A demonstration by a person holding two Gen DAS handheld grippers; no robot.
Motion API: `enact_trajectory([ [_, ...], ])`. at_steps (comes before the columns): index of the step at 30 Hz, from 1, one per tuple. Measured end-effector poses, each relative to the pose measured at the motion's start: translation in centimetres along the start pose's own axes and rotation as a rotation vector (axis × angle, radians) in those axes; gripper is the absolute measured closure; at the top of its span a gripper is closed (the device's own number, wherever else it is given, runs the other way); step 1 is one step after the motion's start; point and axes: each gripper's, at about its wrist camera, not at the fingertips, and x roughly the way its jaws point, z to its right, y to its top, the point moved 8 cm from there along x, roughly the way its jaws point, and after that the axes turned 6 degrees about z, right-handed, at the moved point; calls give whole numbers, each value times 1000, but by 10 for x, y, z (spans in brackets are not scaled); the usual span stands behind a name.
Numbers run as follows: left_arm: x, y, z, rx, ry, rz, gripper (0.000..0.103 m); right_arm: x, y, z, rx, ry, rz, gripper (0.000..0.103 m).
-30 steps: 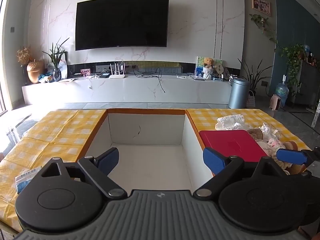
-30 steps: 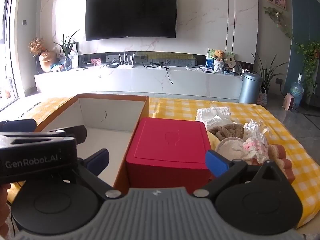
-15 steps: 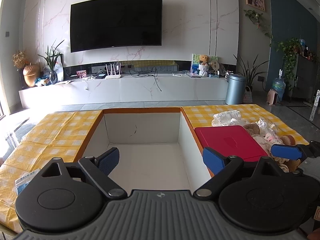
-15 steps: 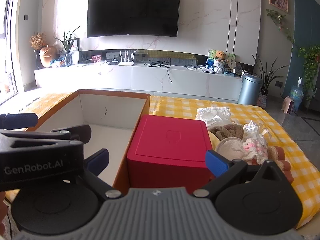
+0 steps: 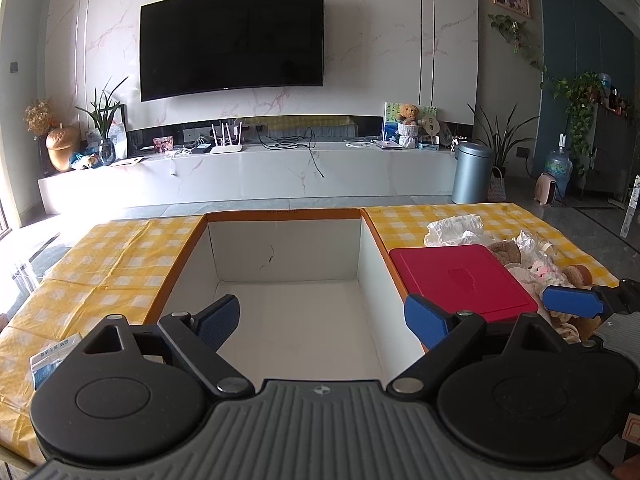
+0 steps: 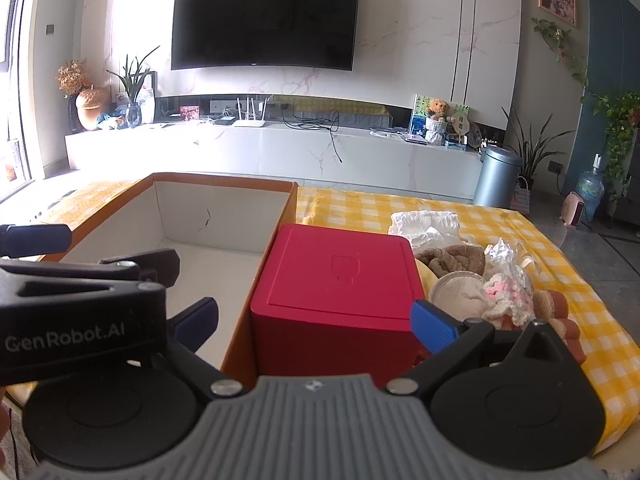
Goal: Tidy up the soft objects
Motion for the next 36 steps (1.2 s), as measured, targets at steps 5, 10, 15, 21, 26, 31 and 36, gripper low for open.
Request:
enact_trajectory([
  [5, 1, -1, 0, 1, 0, -3, 0, 1, -1, 0, -2, -5, -3, 3],
  [10, 1, -3, -1, 0, 1, -12, 0, 3, -1, 0, -3, -8, -6, 3],
  [15, 1, -1, -1, -3, 3, -16, 0, 3, -1, 0, 0, -4, -3, 3],
  [21, 0, 1, 0, 2, 7, -15, 0, 2, -1, 0, 0, -3, -2, 3],
  [26, 0, 1, 0, 3, 8, -16, 0, 3, -1, 1, 0, -3, -2, 3],
  [31, 0, 0, -1, 3, 9, -18, 0, 2, -1, 1, -1, -4, -4, 3],
  [36, 0, 0, 0, 3, 9, -18, 0, 2, -2, 1, -1, -5, -5, 3],
])
